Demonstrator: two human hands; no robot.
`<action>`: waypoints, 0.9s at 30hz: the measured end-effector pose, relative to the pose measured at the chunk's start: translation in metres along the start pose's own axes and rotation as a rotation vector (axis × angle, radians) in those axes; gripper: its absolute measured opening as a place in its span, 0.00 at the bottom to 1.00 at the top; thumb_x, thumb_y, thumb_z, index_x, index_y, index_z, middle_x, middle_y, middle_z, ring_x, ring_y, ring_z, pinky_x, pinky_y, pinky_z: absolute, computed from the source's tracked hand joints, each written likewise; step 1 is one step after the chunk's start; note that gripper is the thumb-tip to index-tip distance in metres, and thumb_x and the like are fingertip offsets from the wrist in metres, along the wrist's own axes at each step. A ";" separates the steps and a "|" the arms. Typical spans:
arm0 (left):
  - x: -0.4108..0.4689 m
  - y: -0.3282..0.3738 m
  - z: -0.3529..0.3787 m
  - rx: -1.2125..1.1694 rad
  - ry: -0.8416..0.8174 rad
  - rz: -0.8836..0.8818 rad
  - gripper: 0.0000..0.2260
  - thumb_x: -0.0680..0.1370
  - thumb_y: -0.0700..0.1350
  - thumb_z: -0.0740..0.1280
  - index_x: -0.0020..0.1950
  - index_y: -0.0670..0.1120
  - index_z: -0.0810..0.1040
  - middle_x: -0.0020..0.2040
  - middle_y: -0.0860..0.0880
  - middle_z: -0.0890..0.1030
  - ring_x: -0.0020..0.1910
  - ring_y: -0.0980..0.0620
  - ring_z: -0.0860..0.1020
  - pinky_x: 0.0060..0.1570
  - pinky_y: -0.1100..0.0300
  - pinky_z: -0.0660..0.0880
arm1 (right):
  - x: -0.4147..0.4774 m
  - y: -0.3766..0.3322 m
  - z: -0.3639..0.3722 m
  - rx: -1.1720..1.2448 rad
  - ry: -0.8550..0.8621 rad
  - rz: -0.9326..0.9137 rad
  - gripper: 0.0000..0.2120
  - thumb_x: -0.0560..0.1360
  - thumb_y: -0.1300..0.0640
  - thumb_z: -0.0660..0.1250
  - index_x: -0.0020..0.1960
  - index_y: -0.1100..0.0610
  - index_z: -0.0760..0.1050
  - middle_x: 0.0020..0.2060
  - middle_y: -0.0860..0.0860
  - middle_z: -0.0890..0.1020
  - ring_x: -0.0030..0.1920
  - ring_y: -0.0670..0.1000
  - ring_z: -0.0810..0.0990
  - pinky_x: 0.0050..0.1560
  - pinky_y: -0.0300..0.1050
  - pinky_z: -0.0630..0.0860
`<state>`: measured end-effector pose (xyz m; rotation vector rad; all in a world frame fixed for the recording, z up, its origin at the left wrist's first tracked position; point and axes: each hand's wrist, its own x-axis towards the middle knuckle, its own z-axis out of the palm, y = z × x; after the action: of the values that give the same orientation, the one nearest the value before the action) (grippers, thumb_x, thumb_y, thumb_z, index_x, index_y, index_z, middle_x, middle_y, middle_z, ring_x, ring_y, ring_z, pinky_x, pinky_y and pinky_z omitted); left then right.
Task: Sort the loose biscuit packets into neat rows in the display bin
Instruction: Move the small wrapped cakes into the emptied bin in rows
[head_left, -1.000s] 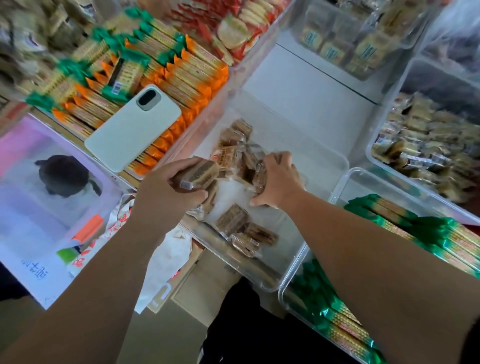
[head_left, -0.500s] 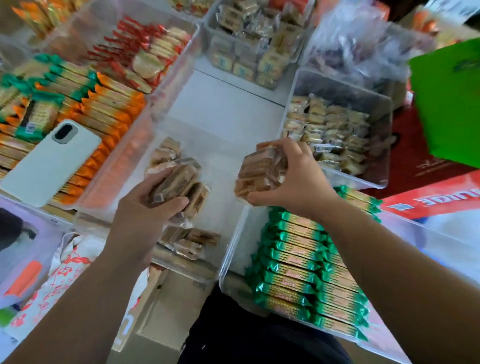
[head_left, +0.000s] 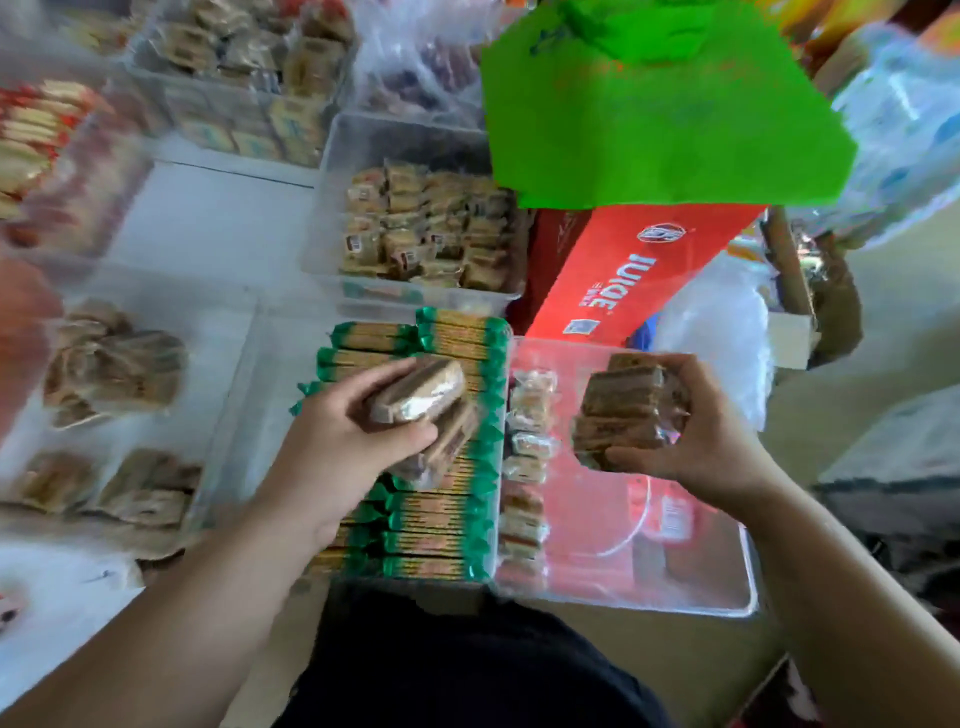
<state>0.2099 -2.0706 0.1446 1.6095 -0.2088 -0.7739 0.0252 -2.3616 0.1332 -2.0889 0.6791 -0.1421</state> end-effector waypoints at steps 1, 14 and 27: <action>-0.003 -0.002 0.016 0.022 0.013 -0.005 0.27 0.70 0.32 0.78 0.59 0.61 0.83 0.54 0.57 0.86 0.54 0.56 0.85 0.48 0.59 0.81 | -0.003 0.017 -0.005 -0.085 -0.027 0.040 0.47 0.47 0.39 0.85 0.64 0.40 0.72 0.59 0.49 0.75 0.55 0.50 0.82 0.57 0.58 0.80; -0.023 -0.022 0.110 0.264 0.169 -0.110 0.32 0.69 0.33 0.79 0.65 0.61 0.80 0.54 0.59 0.83 0.47 0.63 0.83 0.43 0.64 0.82 | 0.020 0.123 0.047 -0.705 -0.413 0.040 0.51 0.62 0.46 0.83 0.77 0.45 0.56 0.69 0.54 0.62 0.67 0.60 0.71 0.65 0.55 0.76; -0.030 -0.046 0.094 0.215 0.222 -0.139 0.31 0.69 0.32 0.79 0.63 0.63 0.81 0.57 0.56 0.85 0.53 0.55 0.84 0.51 0.53 0.83 | -0.007 0.084 0.059 -0.206 -0.314 -0.231 0.34 0.69 0.30 0.70 0.70 0.44 0.71 0.62 0.47 0.75 0.59 0.47 0.78 0.60 0.54 0.79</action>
<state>0.1184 -2.1206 0.1126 1.9152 -0.0197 -0.6893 0.0047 -2.3517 0.0327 -2.3168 0.2710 0.1308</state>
